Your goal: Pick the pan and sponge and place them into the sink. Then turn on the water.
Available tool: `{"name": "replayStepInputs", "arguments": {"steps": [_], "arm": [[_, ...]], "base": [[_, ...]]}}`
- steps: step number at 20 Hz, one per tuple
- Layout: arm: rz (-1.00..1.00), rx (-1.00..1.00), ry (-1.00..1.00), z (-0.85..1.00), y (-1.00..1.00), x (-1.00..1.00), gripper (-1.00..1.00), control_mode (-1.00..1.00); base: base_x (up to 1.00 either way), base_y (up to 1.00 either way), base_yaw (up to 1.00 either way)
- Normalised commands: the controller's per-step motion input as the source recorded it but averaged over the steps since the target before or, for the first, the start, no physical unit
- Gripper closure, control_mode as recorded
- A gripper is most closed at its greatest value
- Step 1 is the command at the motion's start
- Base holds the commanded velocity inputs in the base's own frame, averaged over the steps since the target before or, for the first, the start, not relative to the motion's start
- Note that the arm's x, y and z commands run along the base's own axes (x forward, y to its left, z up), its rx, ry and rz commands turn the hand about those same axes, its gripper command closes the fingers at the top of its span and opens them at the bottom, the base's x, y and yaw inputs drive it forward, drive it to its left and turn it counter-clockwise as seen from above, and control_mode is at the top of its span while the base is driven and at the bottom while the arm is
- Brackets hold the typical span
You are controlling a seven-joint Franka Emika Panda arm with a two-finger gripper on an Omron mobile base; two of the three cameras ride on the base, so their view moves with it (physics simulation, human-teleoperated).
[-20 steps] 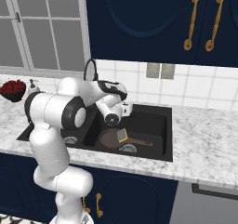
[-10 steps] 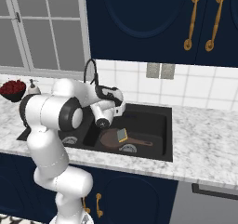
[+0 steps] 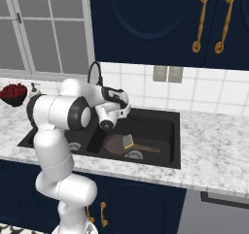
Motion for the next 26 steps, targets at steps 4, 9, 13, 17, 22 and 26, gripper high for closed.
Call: {"name": "replayStepInputs", "arguments": {"steps": [4,9,13,17,22,26], "arm": [[0.00,0.00,0.00,0.00,0.00,0.24,-1.00,-1.00],[0.00,0.00,0.00,-0.06,0.00,0.15,-1.00,-1.00],[0.00,0.00,0.00,-0.11,0.00,0.12,-1.00,-1.00],[0.00,0.00,0.00,-0.13,0.00,0.21,-1.00,-1.00],[0.00,0.00,0.00,-0.03,0.10,0.30,-1.00,-1.00],[0.00,0.00,0.00,0.00,0.13,0.14,-1.00,-1.00]], "base": [[0.00,0.00,0.00],[0.00,0.00,0.00],[0.00,0.00,0.00],[0.00,0.00,0.00],[0.00,0.00,0.00],[0.00,0.00,0.00]]}}
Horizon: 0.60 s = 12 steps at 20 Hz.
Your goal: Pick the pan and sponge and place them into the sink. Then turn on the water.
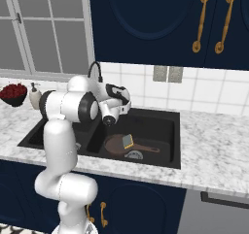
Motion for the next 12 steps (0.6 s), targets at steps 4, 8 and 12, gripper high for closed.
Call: {"name": "replayStepInputs", "arguments": {"steps": [4,8,12], "arm": [[0.00,0.00,0.00,0.00,0.08,0.20,-1.00,-1.00],[0.00,0.00,0.00,-0.02,0.00,0.17,-1.00,-1.00],[0.00,0.00,-0.01,-0.04,0.00,0.13,-1.00,-1.00]], "base": [[0.00,0.00,0.00],[0.00,0.00,0.00],[0.00,0.00,0.00]]}}
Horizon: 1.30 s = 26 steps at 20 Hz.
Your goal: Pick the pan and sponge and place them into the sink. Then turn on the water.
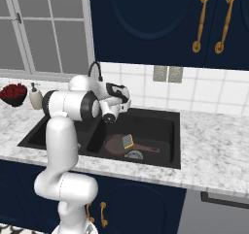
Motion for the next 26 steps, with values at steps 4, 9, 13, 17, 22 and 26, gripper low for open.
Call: {"name": "replayStepInputs", "arguments": {"steps": [4,9,13,17,22,26], "arm": [[0.00,0.00,0.00,0.00,0.00,0.00,-1.00,-1.00],[0.00,0.00,0.00,-0.05,0.01,0.04,-1.00,-1.00],[0.00,0.00,0.00,-0.19,0.02,0.18,-1.00,-1.00],[0.00,0.00,0.00,-0.12,0.03,0.13,-1.00,-1.00],[0.00,0.00,0.00,0.00,0.06,0.16,-1.00,-1.00],[0.00,0.00,0.00,0.00,0.06,0.09,-1.00,-1.00]], "base": [[0.00,0.00,0.00],[0.00,0.00,0.00],[0.00,0.00,0.00],[0.00,0.00,0.00],[0.00,0.00,0.00],[0.00,0.00,0.00]]}}
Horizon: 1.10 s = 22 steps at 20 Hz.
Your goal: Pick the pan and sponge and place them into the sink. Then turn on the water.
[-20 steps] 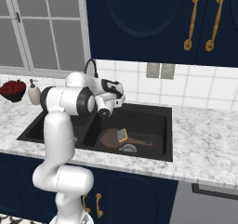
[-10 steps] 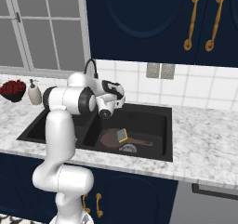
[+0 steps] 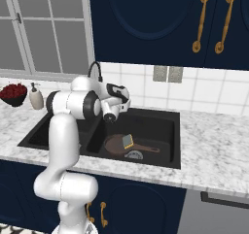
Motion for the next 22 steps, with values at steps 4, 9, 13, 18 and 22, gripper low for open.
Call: {"name": "replayStepInputs", "arguments": {"steps": [4,9,13,18,22], "arm": [[0.00,0.00,0.00,0.00,0.04,0.11,-1.00,-1.00],[0.00,0.00,0.00,0.00,0.05,0.23,-1.00,-1.00],[0.00,0.00,0.00,0.00,0.09,0.18,-1.00,-1.00],[0.00,0.00,0.00,0.00,0.14,0.02,-1.00,-1.00],[0.00,0.00,0.00,0.00,0.02,0.06,-1.00,-1.00]], "base": [[0.00,0.00,0.00],[0.00,0.00,0.00],[0.00,0.00,0.00],[0.00,0.00,0.00],[0.00,0.00,0.00]]}}
